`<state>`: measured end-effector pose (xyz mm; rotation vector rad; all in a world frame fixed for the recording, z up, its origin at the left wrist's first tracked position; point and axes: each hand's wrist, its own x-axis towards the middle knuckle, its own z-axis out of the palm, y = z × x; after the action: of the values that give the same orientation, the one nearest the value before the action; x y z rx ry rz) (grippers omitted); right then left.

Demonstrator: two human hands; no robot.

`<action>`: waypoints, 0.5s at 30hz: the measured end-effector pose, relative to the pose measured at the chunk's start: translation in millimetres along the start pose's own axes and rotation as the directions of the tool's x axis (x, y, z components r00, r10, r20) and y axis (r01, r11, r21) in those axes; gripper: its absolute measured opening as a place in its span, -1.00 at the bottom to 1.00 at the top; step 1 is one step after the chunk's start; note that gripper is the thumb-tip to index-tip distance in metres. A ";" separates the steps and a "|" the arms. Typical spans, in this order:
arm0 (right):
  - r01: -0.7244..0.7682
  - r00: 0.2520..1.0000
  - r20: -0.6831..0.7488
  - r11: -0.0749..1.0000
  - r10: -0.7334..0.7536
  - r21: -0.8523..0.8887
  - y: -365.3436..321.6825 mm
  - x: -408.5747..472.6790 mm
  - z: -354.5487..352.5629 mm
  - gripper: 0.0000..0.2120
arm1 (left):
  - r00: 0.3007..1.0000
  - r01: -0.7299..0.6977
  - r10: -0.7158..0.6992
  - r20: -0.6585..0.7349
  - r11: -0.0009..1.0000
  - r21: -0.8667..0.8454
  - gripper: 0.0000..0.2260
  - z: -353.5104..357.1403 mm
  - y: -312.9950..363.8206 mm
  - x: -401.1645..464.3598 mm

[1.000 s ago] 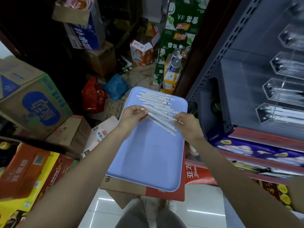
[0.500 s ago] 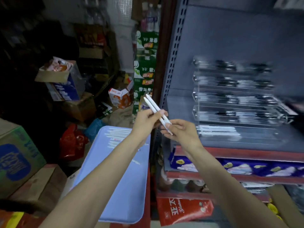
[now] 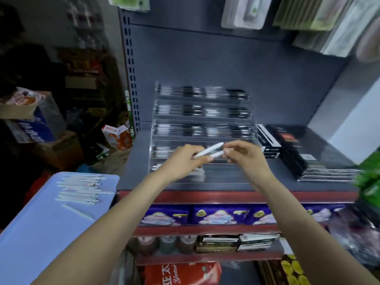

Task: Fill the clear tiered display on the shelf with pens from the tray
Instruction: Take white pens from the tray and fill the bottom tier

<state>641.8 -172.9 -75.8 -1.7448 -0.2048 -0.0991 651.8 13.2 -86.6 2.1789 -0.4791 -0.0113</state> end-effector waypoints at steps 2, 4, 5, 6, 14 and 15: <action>-0.023 1.000 -0.020 1.000 0.023 -0.003 11.3 3.4 -23.5 -0.83 | 0.996 0.044 -0.049 -0.073 0.997 -0.067 -0.90 12.6 5.4 7.0; -0.040 0.997 -0.064 0.999 0.042 0.023 19.7 6.2 -42.3 -0.82 | 0.988 0.086 -0.100 -0.122 0.990 -0.115 -0.91 19.0 5.4 9.8; -0.048 0.996 -0.079 0.998 0.051 0.035 23.5 7.4 -51.4 -0.83 | 0.984 0.101 -0.117 -0.131 0.987 -0.126 -0.91 21.8 4.7 11.8; -0.056 0.995 -0.082 0.998 0.058 0.025 26.9 8.5 -57.7 -0.86 | 0.983 0.113 -0.128 -0.129 0.986 -0.120 -0.92 23.0 4.3 12.8; 0.209 0.973 0.211 0.749 -0.094 -0.629 46.0 15.3 -63.9 -0.85 | 0.979 0.152 -0.140 -0.151 0.986 0.068 -0.92 52.3 12.4 26.7; 0.234 0.967 0.234 0.725 -0.103 -0.648 46.7 16.3 -61.9 -0.85 | 0.978 0.154 -0.141 -0.156 0.985 0.078 -0.93 53.8 11.3 27.5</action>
<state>669.7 -240.4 -106.6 -2.4687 -0.5170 -0.1618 663.9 -43.7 -106.4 2.2789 -0.2358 0.0937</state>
